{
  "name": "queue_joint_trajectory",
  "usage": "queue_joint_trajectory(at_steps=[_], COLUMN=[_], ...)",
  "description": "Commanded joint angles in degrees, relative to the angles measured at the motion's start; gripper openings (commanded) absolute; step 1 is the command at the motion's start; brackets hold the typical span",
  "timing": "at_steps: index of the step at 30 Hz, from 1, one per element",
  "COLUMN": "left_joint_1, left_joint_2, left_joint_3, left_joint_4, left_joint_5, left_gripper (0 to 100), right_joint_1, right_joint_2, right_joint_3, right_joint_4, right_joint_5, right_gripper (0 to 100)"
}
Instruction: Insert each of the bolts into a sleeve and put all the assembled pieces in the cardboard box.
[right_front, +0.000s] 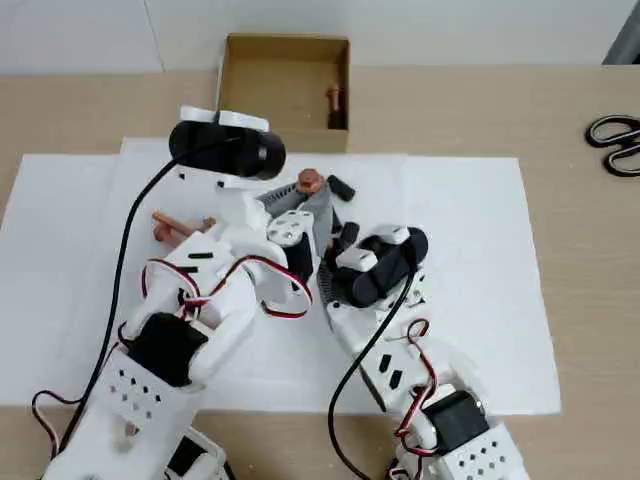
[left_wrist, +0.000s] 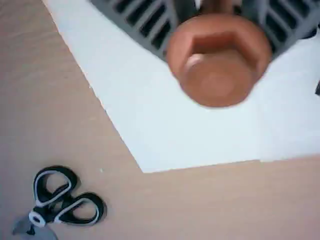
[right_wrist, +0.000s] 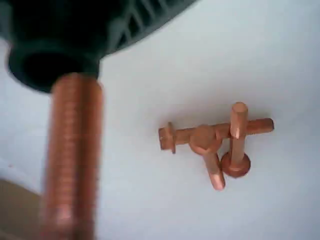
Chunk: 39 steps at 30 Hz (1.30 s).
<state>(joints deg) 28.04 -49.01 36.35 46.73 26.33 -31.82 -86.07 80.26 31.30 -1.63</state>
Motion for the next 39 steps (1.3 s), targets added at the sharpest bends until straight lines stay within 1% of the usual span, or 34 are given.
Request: queue_joint_trajectory(at_steps=[1, 9, 14, 20, 26, 28, 39], left_joint_1=[1.0, 1.6, 1.1, 1.1, 1.1, 1.1, -0.4], left_joint_2=[-1.8, -1.8, -1.8, -1.4, -1.7, -1.7, -1.8], left_joint_3=[-0.7, -0.5, -0.2, 0.0, 5.5, 6.3, 6.4], left_joint_4=[0.8, 0.4, -2.4, -2.4, -7.2, -7.2, -6.2], left_joint_5=[0.4, 0.4, 0.4, 0.1, -0.4, -1.4, -1.6], left_gripper=[1, 1, 1, 1, 1, 1, 1], right_joint_1=[-0.4, -0.4, -0.4, -0.5, -0.5, -0.5, -0.5], right_joint_2=[-1.2, -1.2, -1.2, -1.2, -1.2, -1.2, -1.2], right_joint_3=[-0.4, -0.4, -0.4, -0.4, -0.4, -0.4, -0.6], right_joint_4=[-1.4, -1.4, -1.4, -1.4, -1.4, -1.4, -1.4], right_joint_5=[0.4, 0.4, 0.4, 0.4, 0.4, 0.4, 0.4], right_gripper=[0.4, 0.4, 0.4, 0.4, 0.4, 0.4, 0.4])
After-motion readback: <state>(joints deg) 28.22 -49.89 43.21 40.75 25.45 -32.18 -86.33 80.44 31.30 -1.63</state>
